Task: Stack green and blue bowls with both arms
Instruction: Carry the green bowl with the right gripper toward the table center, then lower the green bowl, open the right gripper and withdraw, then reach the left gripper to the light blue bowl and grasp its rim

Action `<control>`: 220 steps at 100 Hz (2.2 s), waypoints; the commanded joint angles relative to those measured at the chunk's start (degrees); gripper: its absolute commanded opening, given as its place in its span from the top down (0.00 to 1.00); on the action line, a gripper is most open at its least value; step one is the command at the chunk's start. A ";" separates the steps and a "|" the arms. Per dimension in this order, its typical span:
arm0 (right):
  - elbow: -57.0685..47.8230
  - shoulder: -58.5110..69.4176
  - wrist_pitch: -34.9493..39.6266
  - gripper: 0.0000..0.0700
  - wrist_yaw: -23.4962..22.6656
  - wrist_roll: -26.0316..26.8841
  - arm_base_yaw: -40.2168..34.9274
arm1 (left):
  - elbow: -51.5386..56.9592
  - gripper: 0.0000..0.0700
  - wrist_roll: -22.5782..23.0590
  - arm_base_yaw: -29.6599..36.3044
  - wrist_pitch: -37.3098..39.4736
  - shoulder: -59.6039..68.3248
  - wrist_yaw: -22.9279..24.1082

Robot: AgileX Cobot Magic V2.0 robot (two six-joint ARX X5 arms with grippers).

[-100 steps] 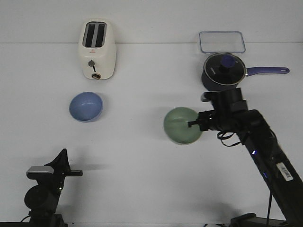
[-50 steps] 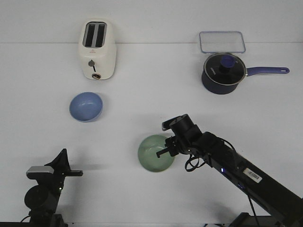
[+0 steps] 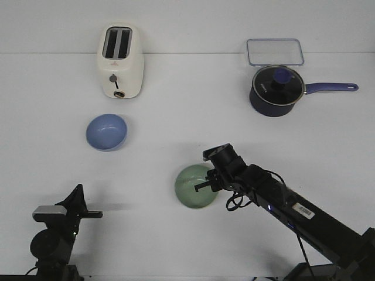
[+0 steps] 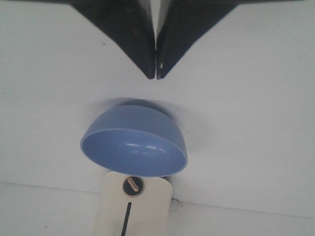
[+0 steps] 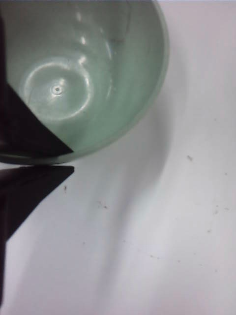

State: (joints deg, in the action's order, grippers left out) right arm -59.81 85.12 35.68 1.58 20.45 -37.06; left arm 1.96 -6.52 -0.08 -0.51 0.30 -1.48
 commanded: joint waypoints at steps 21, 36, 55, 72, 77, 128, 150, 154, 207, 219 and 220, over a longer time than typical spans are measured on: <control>-0.50 1.18 -0.59 0.53 0.35 0.94 -0.09 | -1.09 0.98 0.90 0.09 0.57 -0.11 -0.02; -0.55 -1.33 -1.18 0.50 0.37 0.42 0.83 | -1.09 0.98 0.90 0.09 0.57 -0.11 -0.02; -0.55 -13.73 -3.06 0.50 2.27 -1.92 2.12 | -1.09 0.98 0.90 0.09 0.57 -0.11 -0.02; 1.44 -31.43 -1.90 0.50 10.93 -2.99 1.03 | -1.09 0.98 0.90 0.09 0.57 -0.11 -0.02; 3.58 -37.48 -2.73 0.50 13.51 -3.48 0.37 | -1.09 0.98 0.90 0.09 0.57 -0.11 -0.02; 26.14 -79.95 -0.52 0.50 16.24 -5.31 -0.83 | -1.09 0.98 0.83 0.09 0.61 -0.11 -0.04; 26.12 -80.17 -0.92 0.50 16.24 -5.33 -0.81 | -1.09 0.98 -1.40 0.09 0.57 -0.11 -0.09; 26.12 -80.17 -0.90 0.50 16.24 -5.33 -0.81 | -1.11 0.98 -2.01 0.09 0.57 -0.11 -0.09; 26.12 -80.17 -0.92 0.50 16.44 -5.42 -0.81 | 18.86 0.99 -12.26 0.09 -11.52 8.70 -0.07; 26.12 -80.17 -0.92 0.50 16.41 -5.51 -0.81 | 28.17 0.96 -11.54 0.09 -17.55 17.46 -0.15; 26.12 -80.17 -0.92 0.50 16.41 -5.51 -0.81 | 29.22 0.95 -11.21 0.09 -18.10 18.56 -0.13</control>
State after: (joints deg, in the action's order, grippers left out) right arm -33.36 4.91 35.35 18.00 15.40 -37.45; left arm 27.24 -18.15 -0.08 -16.08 14.41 -1.50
